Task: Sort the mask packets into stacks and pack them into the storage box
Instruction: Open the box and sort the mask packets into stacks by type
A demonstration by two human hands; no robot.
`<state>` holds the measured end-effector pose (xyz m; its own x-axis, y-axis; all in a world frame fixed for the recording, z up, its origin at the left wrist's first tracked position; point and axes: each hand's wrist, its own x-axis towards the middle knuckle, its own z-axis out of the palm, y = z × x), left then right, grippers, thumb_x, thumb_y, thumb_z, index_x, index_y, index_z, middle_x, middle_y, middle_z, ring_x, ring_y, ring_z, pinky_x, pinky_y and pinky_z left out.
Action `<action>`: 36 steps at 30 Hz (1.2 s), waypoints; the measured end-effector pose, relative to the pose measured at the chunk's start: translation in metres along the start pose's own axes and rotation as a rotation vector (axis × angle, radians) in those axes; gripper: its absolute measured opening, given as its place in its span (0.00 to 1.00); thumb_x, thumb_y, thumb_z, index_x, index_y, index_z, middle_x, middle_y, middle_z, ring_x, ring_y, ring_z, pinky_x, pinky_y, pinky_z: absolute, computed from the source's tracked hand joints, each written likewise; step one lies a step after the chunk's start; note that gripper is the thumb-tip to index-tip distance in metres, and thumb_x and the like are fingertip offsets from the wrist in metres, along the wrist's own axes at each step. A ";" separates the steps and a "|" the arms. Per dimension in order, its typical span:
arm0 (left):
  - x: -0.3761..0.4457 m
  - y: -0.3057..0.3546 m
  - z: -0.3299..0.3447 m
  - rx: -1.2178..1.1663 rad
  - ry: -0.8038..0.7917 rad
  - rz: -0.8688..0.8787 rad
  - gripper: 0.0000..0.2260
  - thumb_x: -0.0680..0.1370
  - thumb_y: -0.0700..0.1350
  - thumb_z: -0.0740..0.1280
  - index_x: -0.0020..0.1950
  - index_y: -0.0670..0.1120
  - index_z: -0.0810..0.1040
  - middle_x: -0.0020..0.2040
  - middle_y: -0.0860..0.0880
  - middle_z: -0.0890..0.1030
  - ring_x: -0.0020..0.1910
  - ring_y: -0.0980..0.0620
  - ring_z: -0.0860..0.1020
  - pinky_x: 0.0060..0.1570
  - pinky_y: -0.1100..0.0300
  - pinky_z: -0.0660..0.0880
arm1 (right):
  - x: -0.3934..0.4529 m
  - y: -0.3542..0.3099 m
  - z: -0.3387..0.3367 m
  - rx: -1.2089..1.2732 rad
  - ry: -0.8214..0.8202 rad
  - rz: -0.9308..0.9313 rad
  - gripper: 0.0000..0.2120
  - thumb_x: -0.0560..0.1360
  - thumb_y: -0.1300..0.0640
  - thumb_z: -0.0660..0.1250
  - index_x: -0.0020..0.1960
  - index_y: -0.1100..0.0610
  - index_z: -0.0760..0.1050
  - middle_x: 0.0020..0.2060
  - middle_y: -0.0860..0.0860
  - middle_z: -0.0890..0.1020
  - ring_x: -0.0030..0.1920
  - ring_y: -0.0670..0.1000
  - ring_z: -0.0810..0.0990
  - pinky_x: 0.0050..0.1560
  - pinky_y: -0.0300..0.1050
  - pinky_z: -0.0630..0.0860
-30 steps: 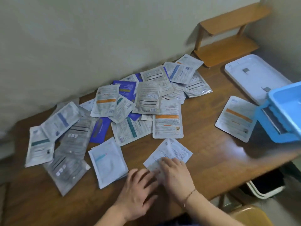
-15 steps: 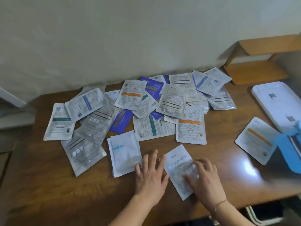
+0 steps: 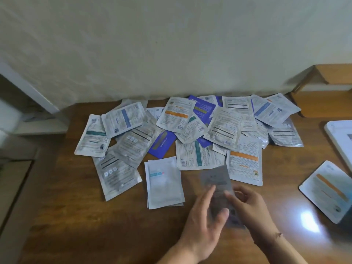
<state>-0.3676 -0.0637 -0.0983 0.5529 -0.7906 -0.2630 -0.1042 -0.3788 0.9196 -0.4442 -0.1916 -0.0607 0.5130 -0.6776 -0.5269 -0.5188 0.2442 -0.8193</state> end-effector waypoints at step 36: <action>0.001 -0.072 -0.109 0.746 0.125 -0.316 0.50 0.68 0.72 0.65 0.73 0.64 0.30 0.77 0.57 0.34 0.75 0.50 0.40 0.74 0.46 0.46 | 0.144 -0.028 0.103 -1.053 -0.100 -0.886 0.16 0.71 0.58 0.72 0.59 0.52 0.79 0.57 0.53 0.81 0.56 0.59 0.77 0.50 0.56 0.77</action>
<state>-0.2693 0.0151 -0.1334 0.7317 -0.5502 -0.4023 -0.4263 -0.8300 0.3597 -0.2852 -0.2246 -0.1373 0.9635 -0.2666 0.0252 -0.2409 -0.9039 -0.3535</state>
